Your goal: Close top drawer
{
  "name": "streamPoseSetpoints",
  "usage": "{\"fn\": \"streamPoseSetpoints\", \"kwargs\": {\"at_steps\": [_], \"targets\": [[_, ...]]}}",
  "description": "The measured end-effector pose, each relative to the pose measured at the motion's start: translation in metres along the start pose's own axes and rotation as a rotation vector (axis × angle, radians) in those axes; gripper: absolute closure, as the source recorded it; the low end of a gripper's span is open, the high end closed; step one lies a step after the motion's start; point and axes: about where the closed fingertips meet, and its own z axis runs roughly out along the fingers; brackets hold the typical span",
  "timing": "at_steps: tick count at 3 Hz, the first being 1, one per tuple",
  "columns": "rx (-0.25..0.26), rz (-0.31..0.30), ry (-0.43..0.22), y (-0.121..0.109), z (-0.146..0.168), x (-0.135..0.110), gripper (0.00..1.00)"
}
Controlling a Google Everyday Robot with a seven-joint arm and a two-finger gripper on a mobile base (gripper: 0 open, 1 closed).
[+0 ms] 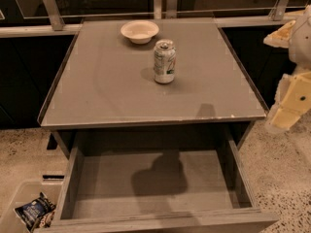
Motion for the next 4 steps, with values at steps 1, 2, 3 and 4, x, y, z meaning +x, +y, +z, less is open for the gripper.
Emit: {"fn": "streamPoseSetpoints", "kwargs": {"at_steps": [1,2,3,4], "targets": [[-0.025,0.032,-0.074,0.036,0.016,0.025,0.0],[-0.124,0.126,-0.116,0.099,0.05,0.061,0.0],[-0.299,0.218,-0.154,0.167,0.091,0.088,0.0],[-0.514,0.221,-0.217,0.228,0.123,0.088,0.0]]}}
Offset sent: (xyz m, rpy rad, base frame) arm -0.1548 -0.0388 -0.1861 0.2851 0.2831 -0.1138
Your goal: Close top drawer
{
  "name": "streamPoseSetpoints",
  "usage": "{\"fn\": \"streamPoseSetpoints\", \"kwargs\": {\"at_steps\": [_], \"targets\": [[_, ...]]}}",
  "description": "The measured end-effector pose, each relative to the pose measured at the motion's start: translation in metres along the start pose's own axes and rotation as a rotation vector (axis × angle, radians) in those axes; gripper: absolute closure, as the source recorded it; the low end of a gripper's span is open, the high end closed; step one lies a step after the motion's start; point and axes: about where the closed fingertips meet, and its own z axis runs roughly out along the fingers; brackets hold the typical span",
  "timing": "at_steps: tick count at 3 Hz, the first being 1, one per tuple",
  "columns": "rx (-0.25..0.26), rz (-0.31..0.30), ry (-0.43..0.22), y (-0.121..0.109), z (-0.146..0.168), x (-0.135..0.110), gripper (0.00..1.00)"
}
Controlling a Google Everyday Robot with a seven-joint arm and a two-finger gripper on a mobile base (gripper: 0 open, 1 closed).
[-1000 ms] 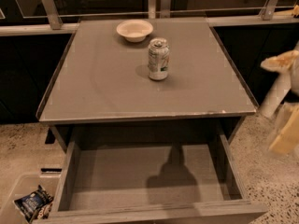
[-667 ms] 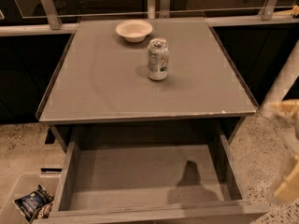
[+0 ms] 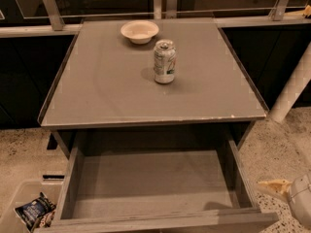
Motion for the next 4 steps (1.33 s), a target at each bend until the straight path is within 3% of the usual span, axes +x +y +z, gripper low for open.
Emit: {"fn": "streamPoseSetpoints", "kwargs": {"at_steps": [1,2,3,4], "targets": [[-0.001,0.0,0.0,0.0,0.0,0.0,0.0],[-0.035,0.031,-0.012,0.023,0.027,0.017,0.0],[-0.132,0.109,-0.101,0.062,0.087,0.06,0.0],[-0.236,0.118,-0.209,0.074,0.129,0.09,0.0]]}}
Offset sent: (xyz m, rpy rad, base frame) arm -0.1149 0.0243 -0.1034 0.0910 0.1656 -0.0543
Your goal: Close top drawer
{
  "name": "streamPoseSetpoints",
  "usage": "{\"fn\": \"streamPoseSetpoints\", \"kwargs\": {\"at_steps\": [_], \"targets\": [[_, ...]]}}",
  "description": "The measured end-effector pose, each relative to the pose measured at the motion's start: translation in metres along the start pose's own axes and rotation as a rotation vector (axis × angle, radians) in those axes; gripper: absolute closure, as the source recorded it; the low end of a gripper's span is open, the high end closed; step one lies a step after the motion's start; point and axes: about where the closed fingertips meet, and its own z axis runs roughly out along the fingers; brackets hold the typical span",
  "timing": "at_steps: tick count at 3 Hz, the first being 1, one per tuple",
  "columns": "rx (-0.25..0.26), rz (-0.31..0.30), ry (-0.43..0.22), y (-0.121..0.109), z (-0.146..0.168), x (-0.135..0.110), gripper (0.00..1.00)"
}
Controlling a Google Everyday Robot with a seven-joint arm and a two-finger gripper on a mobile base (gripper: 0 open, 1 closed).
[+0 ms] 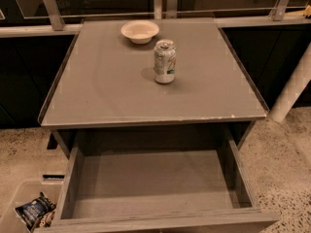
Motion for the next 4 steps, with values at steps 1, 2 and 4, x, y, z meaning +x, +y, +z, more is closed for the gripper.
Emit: {"fn": "streamPoseSetpoints", "kwargs": {"at_steps": [1,2,4], "targets": [[-0.01,-0.08,-0.036,-0.024,0.014,0.002,0.0],[0.112,-0.14,-0.036,-0.038,0.011,-0.016,0.0],[0.333,-0.086,0.02,-0.095,-0.029,-0.054,0.0]]}}
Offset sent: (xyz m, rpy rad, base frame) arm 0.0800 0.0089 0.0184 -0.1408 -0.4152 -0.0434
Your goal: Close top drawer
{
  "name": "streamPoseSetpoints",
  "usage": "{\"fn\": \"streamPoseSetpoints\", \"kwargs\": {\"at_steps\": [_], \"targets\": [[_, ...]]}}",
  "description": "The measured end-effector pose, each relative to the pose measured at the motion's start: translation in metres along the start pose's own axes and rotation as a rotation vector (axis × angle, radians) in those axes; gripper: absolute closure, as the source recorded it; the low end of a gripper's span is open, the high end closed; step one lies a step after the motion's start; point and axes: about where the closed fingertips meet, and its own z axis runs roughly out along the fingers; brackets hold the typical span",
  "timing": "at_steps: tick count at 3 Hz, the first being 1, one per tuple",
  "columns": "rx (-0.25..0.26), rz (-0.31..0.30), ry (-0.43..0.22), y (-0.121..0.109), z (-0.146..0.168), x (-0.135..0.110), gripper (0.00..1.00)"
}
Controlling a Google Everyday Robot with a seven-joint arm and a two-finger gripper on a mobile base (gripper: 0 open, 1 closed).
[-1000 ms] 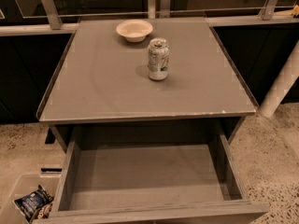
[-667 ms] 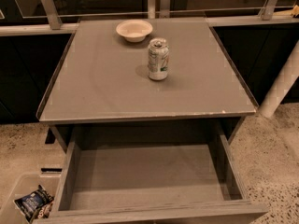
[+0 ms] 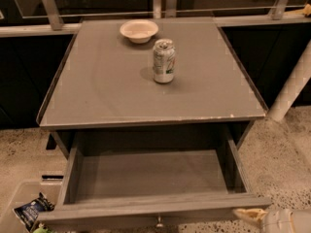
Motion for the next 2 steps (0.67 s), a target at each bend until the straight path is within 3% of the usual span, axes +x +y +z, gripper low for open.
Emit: {"fn": "streamPoseSetpoints", "kwargs": {"at_steps": [1,2], "targets": [[0.022,0.037,0.035,-0.042,-0.005,0.0,0.0],[0.027,0.113,0.07,-0.094,-0.007,-0.009,0.0]]}}
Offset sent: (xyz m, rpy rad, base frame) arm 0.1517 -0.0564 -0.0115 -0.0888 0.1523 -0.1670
